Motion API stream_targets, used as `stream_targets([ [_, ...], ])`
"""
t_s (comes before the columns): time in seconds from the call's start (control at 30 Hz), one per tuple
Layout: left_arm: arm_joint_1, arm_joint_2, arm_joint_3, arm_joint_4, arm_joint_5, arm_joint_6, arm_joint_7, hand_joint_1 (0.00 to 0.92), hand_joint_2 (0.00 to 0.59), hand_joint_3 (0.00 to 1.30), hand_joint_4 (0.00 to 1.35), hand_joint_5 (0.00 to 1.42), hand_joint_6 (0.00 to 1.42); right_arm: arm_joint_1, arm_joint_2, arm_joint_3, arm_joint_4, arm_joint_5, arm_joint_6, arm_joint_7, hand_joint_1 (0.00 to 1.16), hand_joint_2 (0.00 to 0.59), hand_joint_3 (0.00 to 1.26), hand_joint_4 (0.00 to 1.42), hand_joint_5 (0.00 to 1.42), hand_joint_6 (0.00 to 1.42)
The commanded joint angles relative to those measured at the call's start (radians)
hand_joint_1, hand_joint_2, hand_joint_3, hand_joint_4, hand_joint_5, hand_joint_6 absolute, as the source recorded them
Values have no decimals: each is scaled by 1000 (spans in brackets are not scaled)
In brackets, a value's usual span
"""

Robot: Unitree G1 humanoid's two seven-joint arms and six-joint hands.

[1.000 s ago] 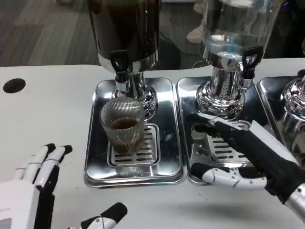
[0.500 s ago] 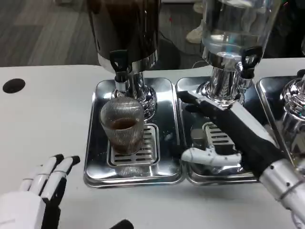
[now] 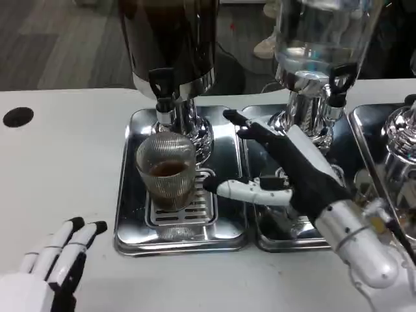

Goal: Grasp the cup under the faucet to collect the drink, then remove the cup.

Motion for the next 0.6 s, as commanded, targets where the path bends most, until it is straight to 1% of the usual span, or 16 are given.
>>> stream_targets([
  [0.03, 34, -10, 18, -2, -11, -42, 22, 0, 50, 198, 75, 168, 424, -44, 32, 23, 49, -30, 11, -53, 580, 68, 117, 106, 131, 46],
  [0.23, 51, -19, 38, 5, -25, -82, 28, 0, 46, 206, 80, 168, 425, -76, 73, 54, 116, -60, 10, -113, 584, 77, 117, 109, 129, 27],
  [0.33, 55, -21, 58, 6, -40, -99, 25, 0, 44, 207, 83, 168, 426, -88, 93, 70, 147, -73, 9, -138, 578, 91, 117, 109, 122, 26],
  [0.53, 66, -22, 104, 8, -78, -135, 19, 0, 43, 213, 85, 173, 426, -117, 130, 98, 210, -98, 17, -183, 578, 96, 116, 110, 121, 9],
  [0.6, 65, -22, 119, 12, -90, -145, 14, 0, 42, 223, 93, 177, 427, -133, 148, 108, 239, -106, 19, -199, 582, 99, 94, 96, 101, 2],
])
